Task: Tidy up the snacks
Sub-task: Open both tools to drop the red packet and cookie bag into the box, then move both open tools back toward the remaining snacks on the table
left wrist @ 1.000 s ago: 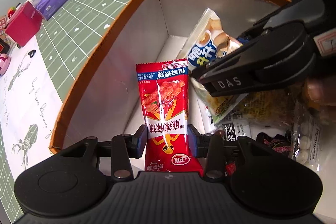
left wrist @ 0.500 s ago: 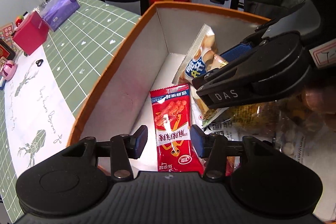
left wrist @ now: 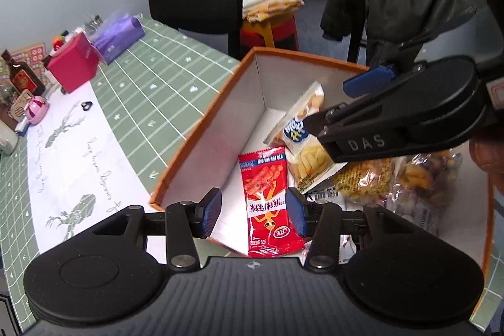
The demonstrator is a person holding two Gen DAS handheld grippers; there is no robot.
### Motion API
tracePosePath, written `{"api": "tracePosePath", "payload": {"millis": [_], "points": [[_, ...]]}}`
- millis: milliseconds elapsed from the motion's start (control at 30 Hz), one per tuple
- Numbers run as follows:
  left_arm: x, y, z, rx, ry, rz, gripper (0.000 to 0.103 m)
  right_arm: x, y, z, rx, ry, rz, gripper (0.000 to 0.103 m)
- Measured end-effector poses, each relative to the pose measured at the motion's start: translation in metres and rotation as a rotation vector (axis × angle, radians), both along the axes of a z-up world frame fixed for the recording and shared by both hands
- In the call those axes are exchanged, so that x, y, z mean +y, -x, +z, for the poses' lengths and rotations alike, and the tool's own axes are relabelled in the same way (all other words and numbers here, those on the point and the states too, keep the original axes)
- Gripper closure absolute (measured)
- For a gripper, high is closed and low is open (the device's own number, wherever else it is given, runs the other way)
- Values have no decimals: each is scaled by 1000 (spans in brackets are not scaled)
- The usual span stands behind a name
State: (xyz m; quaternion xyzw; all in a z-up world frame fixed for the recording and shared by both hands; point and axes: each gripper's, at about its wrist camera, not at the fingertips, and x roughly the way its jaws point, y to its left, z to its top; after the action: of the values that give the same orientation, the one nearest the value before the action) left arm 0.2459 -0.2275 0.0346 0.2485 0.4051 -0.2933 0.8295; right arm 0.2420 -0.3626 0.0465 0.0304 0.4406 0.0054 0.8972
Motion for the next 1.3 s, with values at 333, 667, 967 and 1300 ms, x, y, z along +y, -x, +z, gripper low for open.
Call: {"api": "tracePosePath", "payload": {"millis": [333,667,967,1300], "points": [[26,24,37,-68,50,22,47,28,25,43,-70,43,32,51],[61,50,69,-133,119,51,43,56,62,84,-162,66,72,50],[93,66,79,-165,239,81,36,71,98,91,-233,11,105,48],[123,79,67,-142,352,126,35,86,124,74,-267,-10,133,48]]}}
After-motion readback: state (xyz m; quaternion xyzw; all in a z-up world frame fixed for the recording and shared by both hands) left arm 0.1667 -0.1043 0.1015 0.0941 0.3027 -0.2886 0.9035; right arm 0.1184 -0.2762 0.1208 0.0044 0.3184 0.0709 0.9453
